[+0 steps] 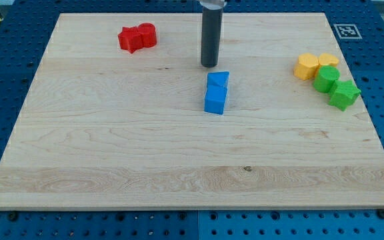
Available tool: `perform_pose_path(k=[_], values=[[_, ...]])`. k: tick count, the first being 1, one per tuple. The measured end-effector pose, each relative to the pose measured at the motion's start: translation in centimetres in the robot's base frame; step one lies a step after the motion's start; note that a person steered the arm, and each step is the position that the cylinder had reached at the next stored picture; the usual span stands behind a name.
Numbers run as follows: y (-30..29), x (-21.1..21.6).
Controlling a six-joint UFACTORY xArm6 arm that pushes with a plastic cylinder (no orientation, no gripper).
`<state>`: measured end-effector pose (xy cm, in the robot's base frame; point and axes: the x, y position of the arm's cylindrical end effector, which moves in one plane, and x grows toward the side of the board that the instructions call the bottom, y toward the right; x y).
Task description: Move the arm to towards the top center of the board
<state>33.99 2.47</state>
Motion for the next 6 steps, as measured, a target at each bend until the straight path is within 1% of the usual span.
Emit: perform_pose_path(k=[2,3,4,5,6], values=[[-0.2,-1.6],[-0.2,-3.3],[-1.7,-4.5],[-3.5,-7.0],[-3.8,-9.5]])
